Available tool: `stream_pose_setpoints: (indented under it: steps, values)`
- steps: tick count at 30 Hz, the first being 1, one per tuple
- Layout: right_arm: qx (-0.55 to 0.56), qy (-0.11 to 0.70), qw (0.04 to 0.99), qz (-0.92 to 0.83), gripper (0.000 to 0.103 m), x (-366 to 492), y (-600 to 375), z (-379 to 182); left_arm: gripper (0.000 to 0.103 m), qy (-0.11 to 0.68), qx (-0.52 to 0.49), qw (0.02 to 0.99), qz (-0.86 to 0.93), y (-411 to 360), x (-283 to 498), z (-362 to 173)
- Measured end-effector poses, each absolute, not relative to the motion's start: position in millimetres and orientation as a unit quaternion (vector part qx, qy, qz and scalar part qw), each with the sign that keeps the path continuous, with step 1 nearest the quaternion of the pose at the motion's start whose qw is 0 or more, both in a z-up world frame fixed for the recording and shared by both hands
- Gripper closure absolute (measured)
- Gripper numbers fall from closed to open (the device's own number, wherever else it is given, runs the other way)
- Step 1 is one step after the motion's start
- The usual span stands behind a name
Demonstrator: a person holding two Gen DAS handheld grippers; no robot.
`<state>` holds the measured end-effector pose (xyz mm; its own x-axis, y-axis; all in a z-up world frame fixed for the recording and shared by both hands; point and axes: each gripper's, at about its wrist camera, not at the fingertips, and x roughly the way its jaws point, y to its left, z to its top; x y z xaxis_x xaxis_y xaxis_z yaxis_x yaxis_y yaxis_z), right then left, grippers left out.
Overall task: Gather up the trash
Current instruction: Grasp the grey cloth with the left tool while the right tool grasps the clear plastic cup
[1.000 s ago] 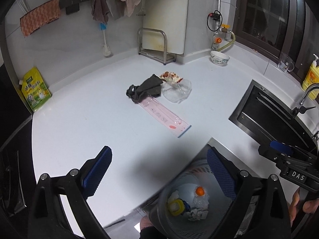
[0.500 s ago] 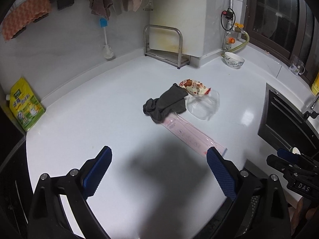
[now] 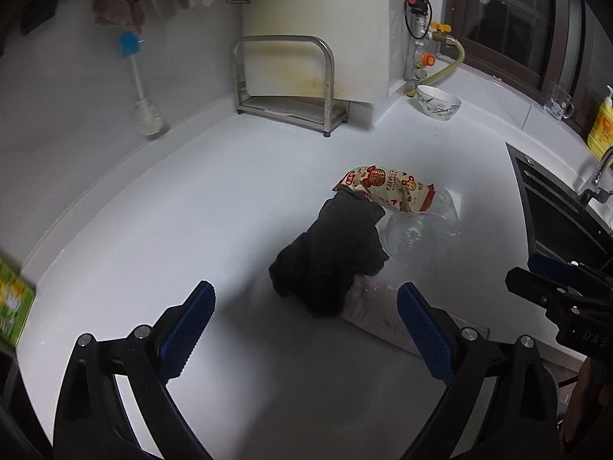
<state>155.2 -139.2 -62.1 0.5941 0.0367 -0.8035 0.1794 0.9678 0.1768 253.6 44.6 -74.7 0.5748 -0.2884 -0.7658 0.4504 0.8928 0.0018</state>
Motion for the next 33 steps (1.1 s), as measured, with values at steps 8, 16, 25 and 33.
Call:
stream_pose_setpoints:
  steps: [8, 16, 25, 33]
  values:
    - [0.119, 0.444, 0.885, -0.077, 0.041, 189, -123, -85, 0.009, 0.407, 0.125, 0.863, -0.271, 39, 291, -95]
    - [0.12, 0.443, 0.88, -0.124, 0.041, 211, -115, -104, 0.009, 0.407, 0.131, 0.85, -0.308, 40, 311, -112]
    - [0.128, 0.447, 0.872, -0.151, 0.041, 226, -119, -120, 0.009, 0.402, 0.131, 0.843, -0.332, 32, 318, -122]
    - [0.122, 0.437, 0.877, -0.156, 0.041, 232, -121, -120, 0.009, 0.403, 0.14, 0.837, -0.343, 24, 321, -130]
